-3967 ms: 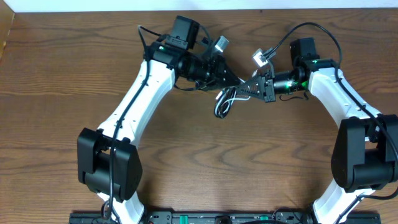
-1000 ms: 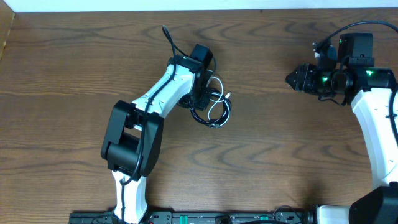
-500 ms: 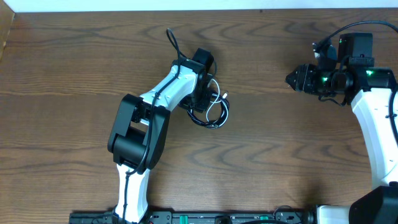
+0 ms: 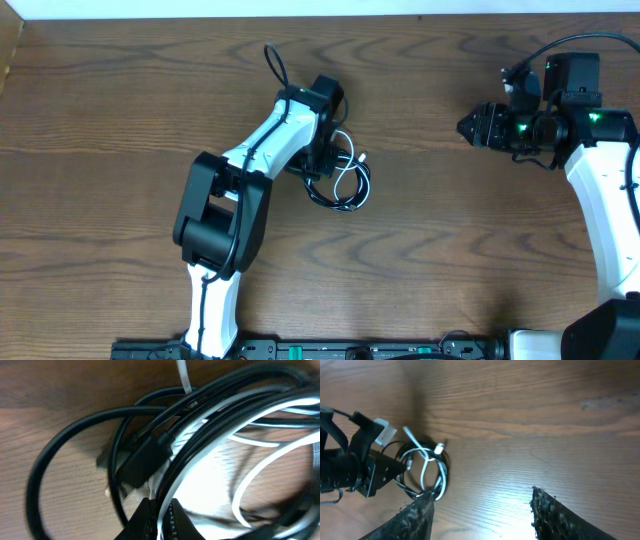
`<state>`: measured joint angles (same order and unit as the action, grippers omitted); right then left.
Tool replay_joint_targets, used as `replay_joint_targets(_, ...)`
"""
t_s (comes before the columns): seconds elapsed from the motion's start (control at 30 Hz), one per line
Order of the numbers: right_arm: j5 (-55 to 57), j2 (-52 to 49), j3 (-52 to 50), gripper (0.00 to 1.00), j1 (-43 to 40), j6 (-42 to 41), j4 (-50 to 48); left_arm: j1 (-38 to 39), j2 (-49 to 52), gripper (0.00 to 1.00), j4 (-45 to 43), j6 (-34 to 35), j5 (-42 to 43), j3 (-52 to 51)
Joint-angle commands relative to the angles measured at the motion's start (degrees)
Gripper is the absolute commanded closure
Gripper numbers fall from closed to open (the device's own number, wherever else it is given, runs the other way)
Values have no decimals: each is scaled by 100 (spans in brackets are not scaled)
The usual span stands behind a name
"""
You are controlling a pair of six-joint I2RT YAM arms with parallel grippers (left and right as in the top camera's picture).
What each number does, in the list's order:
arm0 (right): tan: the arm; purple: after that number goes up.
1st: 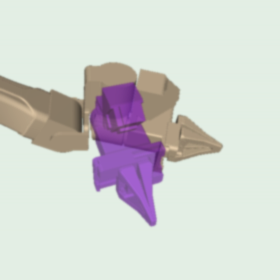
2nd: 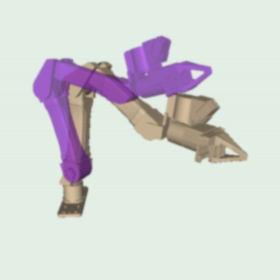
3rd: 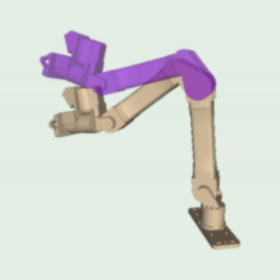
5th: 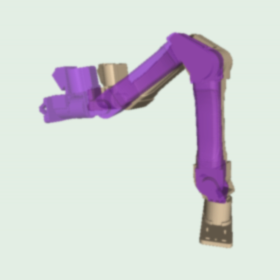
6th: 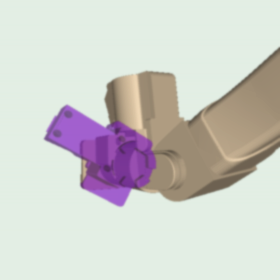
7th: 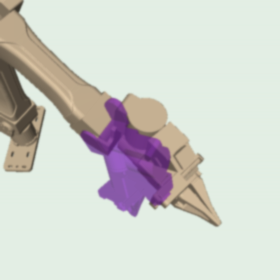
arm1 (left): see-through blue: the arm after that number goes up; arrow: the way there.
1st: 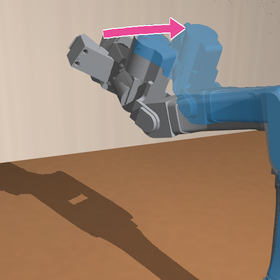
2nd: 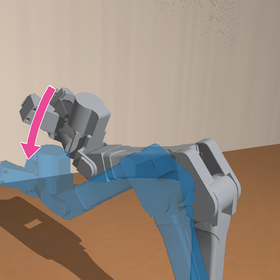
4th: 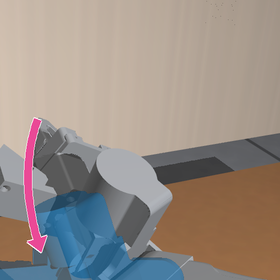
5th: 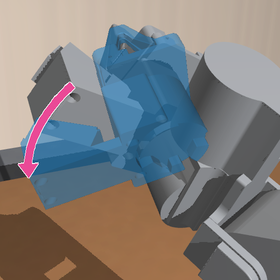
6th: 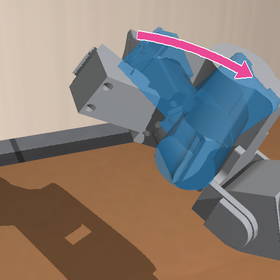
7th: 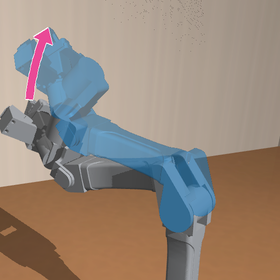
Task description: Untangle cables
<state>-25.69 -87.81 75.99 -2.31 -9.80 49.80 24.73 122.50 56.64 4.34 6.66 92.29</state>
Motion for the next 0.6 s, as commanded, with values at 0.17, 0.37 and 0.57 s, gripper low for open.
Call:
replay_joint_targets(0.17, -1003, -24, 0, 39, 337, 476, -184, -46, -1467, 93, -428, 476, 1639, 293)
replay_joint_targets(0.37, -984, -48, 0, 39, 704, 448, -271, -46, -1816, 93, -645, 702, 2273, 295)
replay_joint_targets(0.57, -855, -256, 0, 40, 1003, 61, -485, -46, -1825, 93, -841, 824, 2815, 295)
